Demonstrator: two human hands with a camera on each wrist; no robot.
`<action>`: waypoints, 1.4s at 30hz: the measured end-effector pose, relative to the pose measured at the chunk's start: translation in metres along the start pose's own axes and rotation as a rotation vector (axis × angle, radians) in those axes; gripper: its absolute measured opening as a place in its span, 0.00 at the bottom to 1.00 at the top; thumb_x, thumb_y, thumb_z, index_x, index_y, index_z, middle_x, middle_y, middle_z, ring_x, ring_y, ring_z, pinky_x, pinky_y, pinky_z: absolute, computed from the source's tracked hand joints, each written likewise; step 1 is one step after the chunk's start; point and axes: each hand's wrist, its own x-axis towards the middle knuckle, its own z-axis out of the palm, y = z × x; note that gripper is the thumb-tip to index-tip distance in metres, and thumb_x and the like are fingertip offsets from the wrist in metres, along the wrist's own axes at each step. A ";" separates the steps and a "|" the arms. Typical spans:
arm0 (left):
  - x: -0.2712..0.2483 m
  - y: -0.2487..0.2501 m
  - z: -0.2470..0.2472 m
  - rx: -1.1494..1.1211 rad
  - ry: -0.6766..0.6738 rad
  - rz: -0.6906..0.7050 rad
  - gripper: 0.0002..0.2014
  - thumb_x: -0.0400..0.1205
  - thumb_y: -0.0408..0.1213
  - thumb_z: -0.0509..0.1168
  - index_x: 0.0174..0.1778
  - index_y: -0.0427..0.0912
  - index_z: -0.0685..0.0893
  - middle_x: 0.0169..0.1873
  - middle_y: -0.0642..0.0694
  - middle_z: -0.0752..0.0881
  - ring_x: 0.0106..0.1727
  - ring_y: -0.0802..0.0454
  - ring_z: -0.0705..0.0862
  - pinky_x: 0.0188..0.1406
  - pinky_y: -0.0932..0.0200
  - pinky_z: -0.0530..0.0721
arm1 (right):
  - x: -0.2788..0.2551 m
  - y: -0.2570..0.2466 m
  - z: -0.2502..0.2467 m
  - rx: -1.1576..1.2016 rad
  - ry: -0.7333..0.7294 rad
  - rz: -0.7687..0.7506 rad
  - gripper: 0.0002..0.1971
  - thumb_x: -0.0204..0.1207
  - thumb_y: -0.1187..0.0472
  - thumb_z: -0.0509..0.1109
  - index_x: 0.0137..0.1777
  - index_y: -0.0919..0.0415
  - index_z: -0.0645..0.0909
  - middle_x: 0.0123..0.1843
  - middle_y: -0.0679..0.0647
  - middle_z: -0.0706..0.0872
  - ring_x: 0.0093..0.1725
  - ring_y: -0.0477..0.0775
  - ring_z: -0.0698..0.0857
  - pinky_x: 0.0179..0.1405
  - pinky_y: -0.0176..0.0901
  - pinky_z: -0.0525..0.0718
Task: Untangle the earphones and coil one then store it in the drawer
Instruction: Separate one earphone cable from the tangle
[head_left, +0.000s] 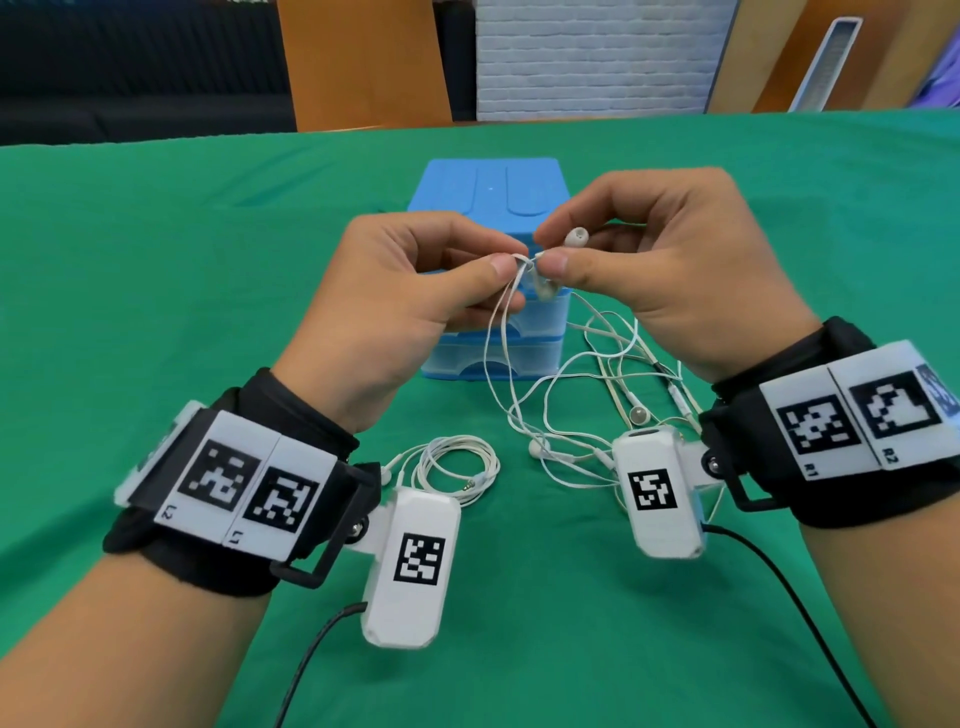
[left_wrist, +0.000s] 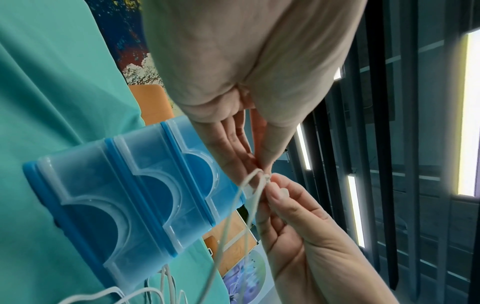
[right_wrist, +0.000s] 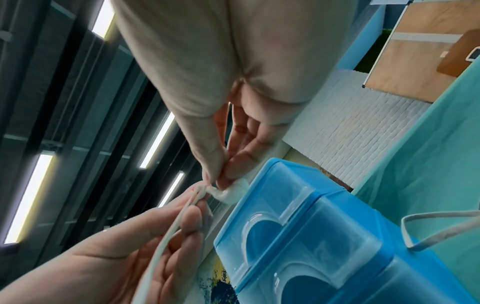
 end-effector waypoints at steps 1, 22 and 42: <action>0.000 0.000 0.000 0.000 0.001 0.000 0.03 0.81 0.24 0.71 0.46 0.34 0.89 0.35 0.39 0.90 0.36 0.49 0.91 0.40 0.58 0.89 | 0.000 -0.001 0.000 -0.002 0.002 0.005 0.08 0.71 0.71 0.80 0.48 0.64 0.89 0.44 0.64 0.90 0.39 0.55 0.90 0.51 0.51 0.90; -0.001 0.001 0.005 0.041 0.043 0.063 0.02 0.81 0.23 0.70 0.47 0.28 0.88 0.34 0.36 0.90 0.34 0.48 0.91 0.40 0.57 0.90 | -0.003 -0.001 0.011 0.024 0.122 -0.015 0.08 0.69 0.73 0.81 0.47 0.67 0.91 0.42 0.62 0.93 0.38 0.49 0.91 0.50 0.44 0.91; 0.002 -0.002 0.002 0.098 0.121 0.126 0.04 0.79 0.20 0.68 0.44 0.28 0.87 0.35 0.35 0.91 0.36 0.45 0.93 0.39 0.53 0.91 | -0.003 0.002 0.019 0.015 0.193 0.064 0.05 0.69 0.71 0.82 0.42 0.70 0.89 0.36 0.63 0.91 0.34 0.58 0.91 0.39 0.46 0.91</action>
